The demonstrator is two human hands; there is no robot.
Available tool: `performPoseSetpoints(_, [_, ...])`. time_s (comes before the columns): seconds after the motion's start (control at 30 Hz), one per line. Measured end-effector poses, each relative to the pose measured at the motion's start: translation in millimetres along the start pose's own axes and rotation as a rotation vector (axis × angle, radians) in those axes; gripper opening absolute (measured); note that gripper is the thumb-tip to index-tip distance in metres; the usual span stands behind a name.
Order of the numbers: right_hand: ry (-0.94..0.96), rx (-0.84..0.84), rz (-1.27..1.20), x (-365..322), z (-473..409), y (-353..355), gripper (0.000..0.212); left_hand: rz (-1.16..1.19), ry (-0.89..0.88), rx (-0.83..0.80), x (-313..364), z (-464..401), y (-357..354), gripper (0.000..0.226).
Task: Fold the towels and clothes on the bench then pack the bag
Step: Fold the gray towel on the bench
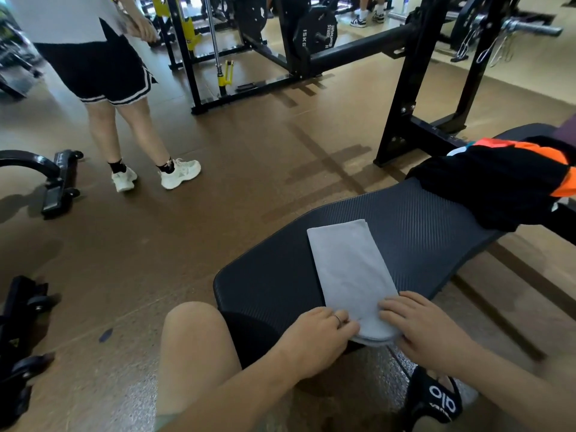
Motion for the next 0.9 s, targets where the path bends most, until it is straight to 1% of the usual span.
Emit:
performPoseSetpoints(0.03, [-0.040, 0.038, -0.102, 6, -2, 8, 0.023, 0.089, 0.053, 0.011, -8, -1, 7, 0.018])
performPoseSetpoints(0.07, [-0.091, 0.043, -0.203, 13, -5, 12, 0.014, 0.195, 0.113, 0.020, -17, -1, 14, 0.015])
performPoseSetpoints(0.1, [-0.146, 0.025, -0.282, 21, -9, 14, 0.011, 0.298, 0.179, 0.017, -27, -2, 18, 0.014])
performPoseSetpoints(0.17, [-0.269, -0.035, -0.446, 37, -16, 11, 0.013, 0.485, 0.308, 0.009, -45, -3, 21, 0.008])
performPoseSetpoints(0.23, [-0.374, -0.036, -0.604, 50, -23, 10, 0.021, 0.635, 0.433, 0.042, -61, -5, 21, 0.010])
performPoseSetpoints(0.3, [-0.450, -0.005, -0.665, 60, -32, 10, 0.028, 0.729, 0.554, 0.071, -73, -5, 16, 0.012])
performPoseSetpoints(0.37, [-0.522, 0.009, -0.680, 68, -39, 4, 0.031, 0.789, 0.670, 0.090, -80, -5, 8, 0.014])
performPoseSetpoints(0.47, [-0.591, 0.015, -0.645, 73, -46, -8, 0.033, 0.792, 0.798, 0.138, -87, -7, 2, 0.019])
performPoseSetpoints(0.6, [-0.659, 0.060, -0.544, 74, -45, -13, 0.039, 0.742, 0.874, 0.161, -95, -11, -4, 0.023])
performPoseSetpoints(0.77, [-0.718, 0.089, -0.526, 76, -39, -19, 0.040, 0.739, 0.911, 0.117, -100, -13, -11, 0.027])
performPoseSetpoints(0.9, [-0.767, 0.108, -0.513, 77, -42, -22, 0.039, 0.634, 0.905, 0.085, -102, -19, -8, 0.026])
Point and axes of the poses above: each hand's wrist, its own z-axis away from the middle knuckle, its own y-axis out of the back of the hand, x = y × z, the point moved 9 cm from there along -z, towards the middle knuckle, and after that the axes turned 4 degrees about z, right-handed, at the moved point
